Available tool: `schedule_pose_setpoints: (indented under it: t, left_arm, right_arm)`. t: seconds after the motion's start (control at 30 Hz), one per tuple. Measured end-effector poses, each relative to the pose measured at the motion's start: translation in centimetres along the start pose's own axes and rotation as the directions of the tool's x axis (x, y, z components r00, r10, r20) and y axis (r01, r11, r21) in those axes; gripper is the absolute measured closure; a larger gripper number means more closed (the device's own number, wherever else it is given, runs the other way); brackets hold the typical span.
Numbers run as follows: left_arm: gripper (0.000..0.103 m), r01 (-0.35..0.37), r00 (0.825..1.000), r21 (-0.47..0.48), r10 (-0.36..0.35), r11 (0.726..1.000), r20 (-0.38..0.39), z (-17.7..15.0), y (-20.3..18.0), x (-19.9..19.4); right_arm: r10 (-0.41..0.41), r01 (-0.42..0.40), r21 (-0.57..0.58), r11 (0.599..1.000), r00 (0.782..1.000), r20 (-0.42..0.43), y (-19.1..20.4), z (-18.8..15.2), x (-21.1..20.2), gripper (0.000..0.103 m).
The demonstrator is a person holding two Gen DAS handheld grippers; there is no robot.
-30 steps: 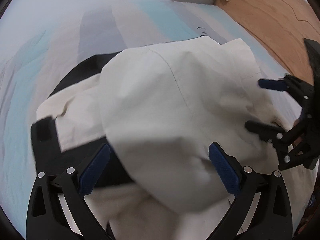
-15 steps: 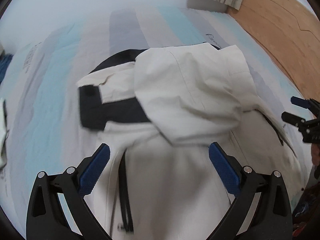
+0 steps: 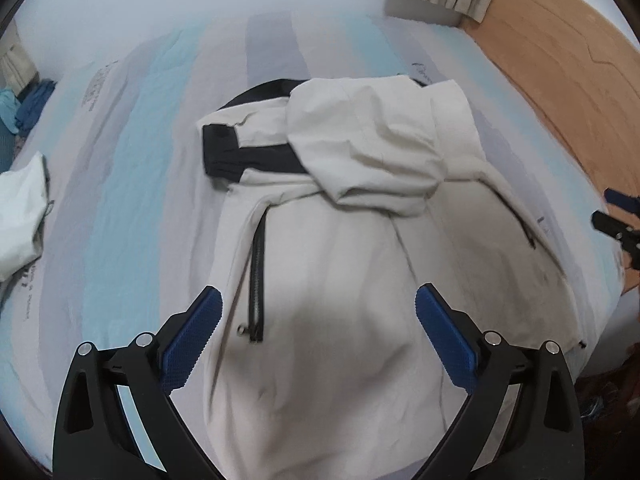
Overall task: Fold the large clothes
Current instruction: 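Move both grippers to the drawstring hem of the jacket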
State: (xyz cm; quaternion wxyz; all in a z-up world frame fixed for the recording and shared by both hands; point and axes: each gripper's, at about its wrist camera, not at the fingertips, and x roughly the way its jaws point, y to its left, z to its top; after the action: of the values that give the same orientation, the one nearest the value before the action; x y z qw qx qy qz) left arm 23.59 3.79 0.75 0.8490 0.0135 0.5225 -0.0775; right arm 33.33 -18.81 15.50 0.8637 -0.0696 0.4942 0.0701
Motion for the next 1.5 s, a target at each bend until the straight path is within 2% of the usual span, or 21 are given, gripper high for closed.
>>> schedule_pose_setpoints:
  t: [0.23, 0.33, 0.43, 0.53, 0.73, 0.87, 1.07, 1.27, 1.37, 1.43, 1.5]
  left_arm:
    - [0.008, -0.025, 1.000, -0.100, 0.024, 0.995, -0.010, -4.3, 1.9, 0.0]
    - [0.008, -0.043, 0.999, -0.090, 0.040, 0.995, -0.027, -5.8, 2.1, 0.4]
    - [0.008, -0.071, 0.996, -0.074, 0.066, 0.995, -0.067, -7.8, 2.3, 1.2]
    - [0.009, -0.091, 0.991, -0.103, 0.079, 0.990, -0.112, -10.4, 3.1, 1.9]
    - [0.013, -0.105, 0.978, -0.128, 0.079, 0.986, -0.195, -15.3, 4.0, 3.5]
    - [0.013, -0.123, 0.972, -0.198, 0.077, 0.972, -0.223, -17.6, 5.1, 4.2]
    - [0.012, -0.117, 0.968, -0.202, 0.066, 0.972, -0.244, -19.7, 5.5, 5.1]
    - [0.012, -0.088, 0.970, -0.250, 0.026, 0.964, -0.241, -20.3, 6.6, 5.1]
    - [0.012, -0.090, 0.974, -0.292, 0.024, 0.952, -0.224, -20.5, 7.9, 4.6]
    - [0.012, -0.114, 0.975, -0.283, 0.052, 0.952, -0.217, -20.3, 8.5, 4.3]
    - [0.012, -0.099, 0.976, -0.295, 0.036, 0.950, -0.213, -20.2, 9.0, 4.2]
  right_arm:
    - [-0.002, 0.002, 0.003, 1.000, 0.998, -0.060, -0.2, -4.1, 0.8, 0.008]
    - [0.012, -0.010, 0.018, 1.000, 0.994, -0.113, -0.7, -6.0, 1.8, 0.008]
    - [0.016, -0.012, 0.031, 0.999, 0.988, -0.154, -1.5, -7.8, 2.5, 0.009]
    - [0.004, 0.002, 0.031, 1.000, 0.981, -0.195, -2.3, -10.0, 3.3, 0.009]
    - [-0.028, 0.037, 0.025, 0.999, 0.962, -0.273, -4.5, -14.4, 5.4, 0.009]
    - [-0.035, 0.049, 0.037, 0.998, 0.949, -0.312, -5.8, -16.6, 6.7, 0.009]
    - [-0.013, 0.044, 0.079, 0.996, 0.934, -0.357, -7.5, -19.1, 8.1, 0.010]
    - [0.006, 0.031, 0.100, 0.994, 0.936, -0.351, -7.6, -20.3, 8.3, 0.011]
    - [0.007, 0.021, 0.079, 0.997, 0.940, -0.341, -6.8, -20.4, 8.0, 0.019]
    - [0.000, 0.025, 0.073, 0.997, 0.943, -0.334, -6.0, -20.9, 7.7, 0.021]
    - [-0.001, 0.028, 0.078, 0.997, 0.943, -0.331, -5.6, -21.3, 7.5, 0.025]
